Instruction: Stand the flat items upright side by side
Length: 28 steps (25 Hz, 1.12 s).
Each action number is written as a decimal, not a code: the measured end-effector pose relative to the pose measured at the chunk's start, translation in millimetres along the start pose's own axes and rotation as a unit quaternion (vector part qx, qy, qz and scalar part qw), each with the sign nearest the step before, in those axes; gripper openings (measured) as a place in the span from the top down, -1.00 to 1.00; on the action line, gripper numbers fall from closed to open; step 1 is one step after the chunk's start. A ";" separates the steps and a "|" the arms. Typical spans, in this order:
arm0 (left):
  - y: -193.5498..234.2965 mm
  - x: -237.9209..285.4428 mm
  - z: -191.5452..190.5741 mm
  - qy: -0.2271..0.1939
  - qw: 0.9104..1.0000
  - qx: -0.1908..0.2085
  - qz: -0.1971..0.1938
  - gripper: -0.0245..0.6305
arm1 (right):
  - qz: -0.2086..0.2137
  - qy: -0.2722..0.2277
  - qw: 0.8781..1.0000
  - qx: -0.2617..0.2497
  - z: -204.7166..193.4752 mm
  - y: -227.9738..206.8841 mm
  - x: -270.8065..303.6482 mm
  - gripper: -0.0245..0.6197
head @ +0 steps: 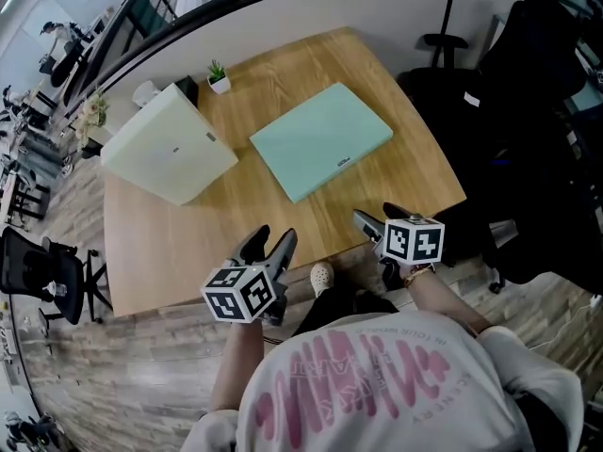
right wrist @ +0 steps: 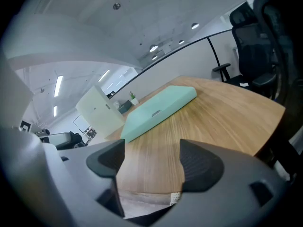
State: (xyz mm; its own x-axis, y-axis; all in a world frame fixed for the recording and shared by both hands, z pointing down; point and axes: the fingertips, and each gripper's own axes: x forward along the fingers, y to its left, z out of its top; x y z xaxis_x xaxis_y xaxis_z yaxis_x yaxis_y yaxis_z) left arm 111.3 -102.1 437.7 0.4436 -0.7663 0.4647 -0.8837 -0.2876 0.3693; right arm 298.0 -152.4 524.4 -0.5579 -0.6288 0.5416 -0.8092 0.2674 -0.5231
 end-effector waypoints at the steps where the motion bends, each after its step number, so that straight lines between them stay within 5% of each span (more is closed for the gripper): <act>1: 3.9 3.0 1.1 0.002 1.000 0.000 0.000 0.15 | -0.001 0.001 1.000 0.004 0.2 -0.3 4.4 -0.20; 9: 41.5 51.1 44.9 0.009 1.000 0.006 -0.012 0.06 | -0.028 -0.016 0.999 0.020 38.8 -14.5 34.8 -0.20; 15: 73.0 90.4 104.9 -0.001 0.998 0.037 -0.045 0.09 | -0.063 -0.037 0.996 0.048 88.3 -16.9 66.0 -0.20; 20: 92.7 135.7 118.9 0.022 0.993 0.077 -0.084 -0.02 | -0.095 -0.029 0.990 0.099 84.8 -19.5 87.4 -0.25; 24: 100.5 178.8 119.1 0.055 0.984 0.127 -0.112 -0.11 | -0.100 0.000 0.988 0.117 65.4 -22.8 101.6 -0.26; 28: 97.6 217.5 122.8 0.077 0.956 0.247 -0.140 -0.22 | -0.092 0.034 0.989 0.114 55.5 -23.9 110.5 -0.26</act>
State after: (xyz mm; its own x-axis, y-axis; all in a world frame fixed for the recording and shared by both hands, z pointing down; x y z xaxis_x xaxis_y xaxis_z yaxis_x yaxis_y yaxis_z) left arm 103.3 -367.4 476.0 0.6567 -0.5363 0.5302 -0.6724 -0.7348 0.0896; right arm 265.9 -268.8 560.3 -0.4224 -0.5989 0.6803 -0.8402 -0.0229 -0.5418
